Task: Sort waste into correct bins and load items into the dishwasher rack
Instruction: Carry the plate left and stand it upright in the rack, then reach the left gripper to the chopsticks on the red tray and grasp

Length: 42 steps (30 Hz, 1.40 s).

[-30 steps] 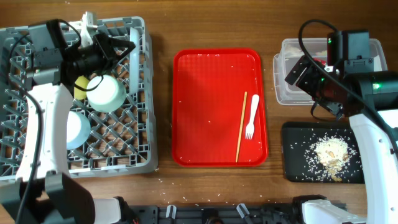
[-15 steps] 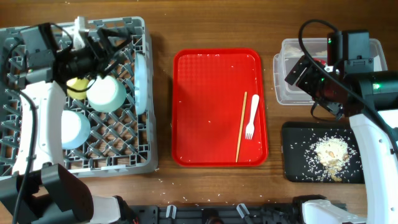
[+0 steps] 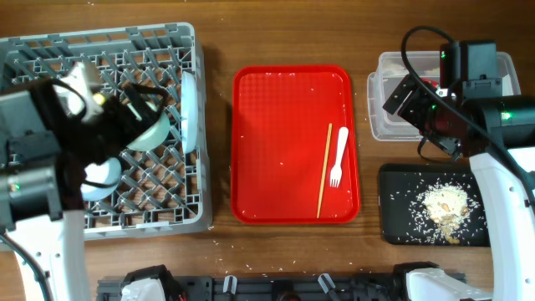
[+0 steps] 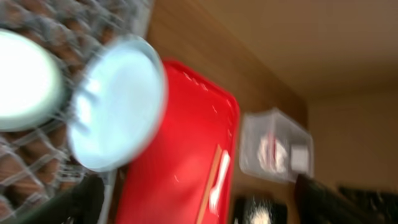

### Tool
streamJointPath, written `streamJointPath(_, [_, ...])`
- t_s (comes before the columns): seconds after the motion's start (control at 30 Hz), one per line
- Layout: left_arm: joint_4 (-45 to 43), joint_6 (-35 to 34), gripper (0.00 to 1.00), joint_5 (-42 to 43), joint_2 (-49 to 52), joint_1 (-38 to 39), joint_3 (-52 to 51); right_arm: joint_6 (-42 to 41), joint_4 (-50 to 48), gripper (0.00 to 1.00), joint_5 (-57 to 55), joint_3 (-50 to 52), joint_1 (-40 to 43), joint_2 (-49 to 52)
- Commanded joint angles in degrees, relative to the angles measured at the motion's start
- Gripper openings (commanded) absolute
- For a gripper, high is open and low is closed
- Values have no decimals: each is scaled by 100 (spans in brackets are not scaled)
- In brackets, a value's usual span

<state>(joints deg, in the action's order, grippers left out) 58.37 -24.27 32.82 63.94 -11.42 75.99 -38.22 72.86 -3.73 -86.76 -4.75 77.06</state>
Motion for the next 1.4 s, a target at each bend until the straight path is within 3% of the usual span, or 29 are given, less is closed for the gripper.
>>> streamJointPath(0.0, [107, 131, 80, 356, 79, 1217, 7, 68, 4, 100, -98, -24, 22, 52])
streamJointPath(0.1, [-26, 35, 70, 44, 444, 2465, 7, 70, 2, 100, -98, -24, 22, 52])
streamJointPath(0.2, [-286, -570, 57, -669, 999, 3486, 7, 68, 2, 100, -98, -24, 22, 52])
streamJointPath(0.33, [-957, -850, 63, -1228, 2124, 4802, 7, 70, 2, 100, -98, -22, 22, 52])
streamJointPath(0.47, [-1554, -1222, 62, -1917, 3230, 5567, 9, 68, 2, 100, -98, -24, 22, 52])
streamJointPath(0.73, [-2590, -1222, 58, -3053, 4583, 6341, 7, 70, 2, 100, -98, -24, 22, 52])
streamJointPath(1.0, [-2658, -1222, 55, -4601, 5097, 6841, 7, 68, 2, 100, -98, -24, 22, 52])
streamJointPath(1.37, [-2885, -1222, 43, -4723, 5427, 6968, 7, 68, 0, 100, -98, -24, 22, 52])
